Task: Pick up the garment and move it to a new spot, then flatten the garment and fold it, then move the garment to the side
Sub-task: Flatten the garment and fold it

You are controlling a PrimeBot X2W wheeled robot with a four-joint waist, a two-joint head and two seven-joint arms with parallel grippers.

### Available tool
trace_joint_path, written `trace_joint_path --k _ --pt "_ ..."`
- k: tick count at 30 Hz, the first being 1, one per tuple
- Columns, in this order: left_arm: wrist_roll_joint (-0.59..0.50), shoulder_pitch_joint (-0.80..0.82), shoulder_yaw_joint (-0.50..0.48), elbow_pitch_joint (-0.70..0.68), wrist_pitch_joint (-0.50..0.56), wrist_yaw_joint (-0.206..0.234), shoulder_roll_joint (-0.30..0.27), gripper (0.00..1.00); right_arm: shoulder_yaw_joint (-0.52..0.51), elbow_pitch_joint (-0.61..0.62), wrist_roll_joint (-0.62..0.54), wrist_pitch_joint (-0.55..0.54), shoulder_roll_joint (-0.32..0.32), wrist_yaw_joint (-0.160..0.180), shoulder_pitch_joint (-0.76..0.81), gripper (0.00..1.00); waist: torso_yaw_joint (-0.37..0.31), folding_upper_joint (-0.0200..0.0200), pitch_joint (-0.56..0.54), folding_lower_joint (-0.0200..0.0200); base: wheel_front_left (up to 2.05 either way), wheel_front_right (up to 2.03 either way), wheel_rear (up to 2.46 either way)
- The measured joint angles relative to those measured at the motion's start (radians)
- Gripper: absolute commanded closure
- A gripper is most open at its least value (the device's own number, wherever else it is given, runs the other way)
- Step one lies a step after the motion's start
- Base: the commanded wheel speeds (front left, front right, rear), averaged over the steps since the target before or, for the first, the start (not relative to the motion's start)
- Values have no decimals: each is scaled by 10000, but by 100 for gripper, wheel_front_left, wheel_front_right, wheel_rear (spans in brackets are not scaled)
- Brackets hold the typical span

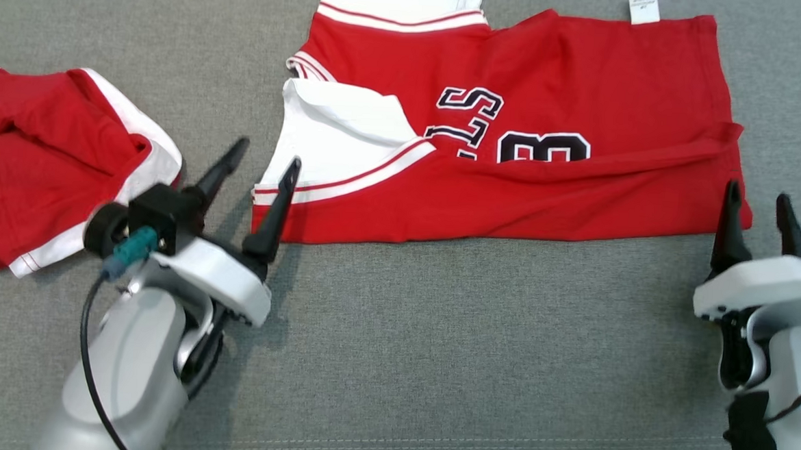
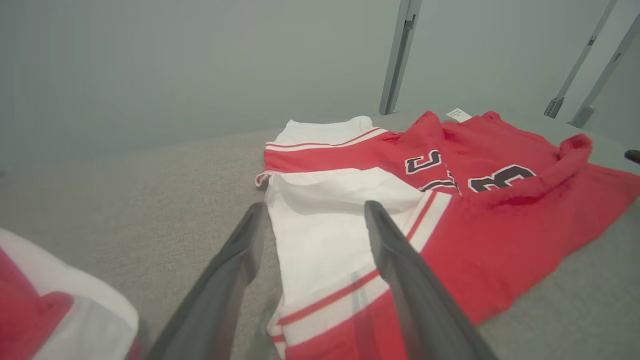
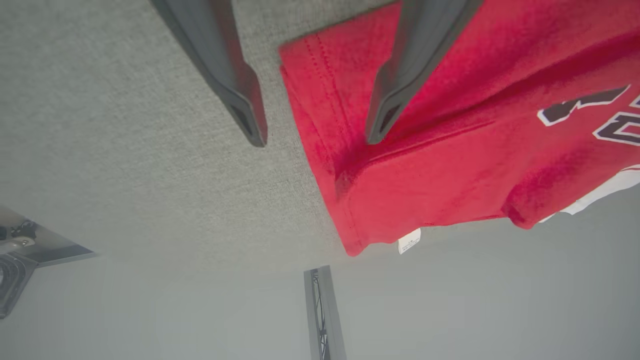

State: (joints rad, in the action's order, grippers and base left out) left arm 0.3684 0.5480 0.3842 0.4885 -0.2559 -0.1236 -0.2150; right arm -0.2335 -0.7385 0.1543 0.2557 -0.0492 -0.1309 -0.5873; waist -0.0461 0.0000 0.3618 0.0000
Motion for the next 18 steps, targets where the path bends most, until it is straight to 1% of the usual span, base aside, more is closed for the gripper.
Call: trace_joint_path --k 6,18 --pt "6 -766 -151 -295 0 0 157 0 -6 -35 230 0 0 0 550 0 -1 0 -277 0 0 0 0" --pt "29 -941 -105 -545 0 0 169 0 -368 -291 242 0 8 0 450 0 288 0 37 0 0 0 0"
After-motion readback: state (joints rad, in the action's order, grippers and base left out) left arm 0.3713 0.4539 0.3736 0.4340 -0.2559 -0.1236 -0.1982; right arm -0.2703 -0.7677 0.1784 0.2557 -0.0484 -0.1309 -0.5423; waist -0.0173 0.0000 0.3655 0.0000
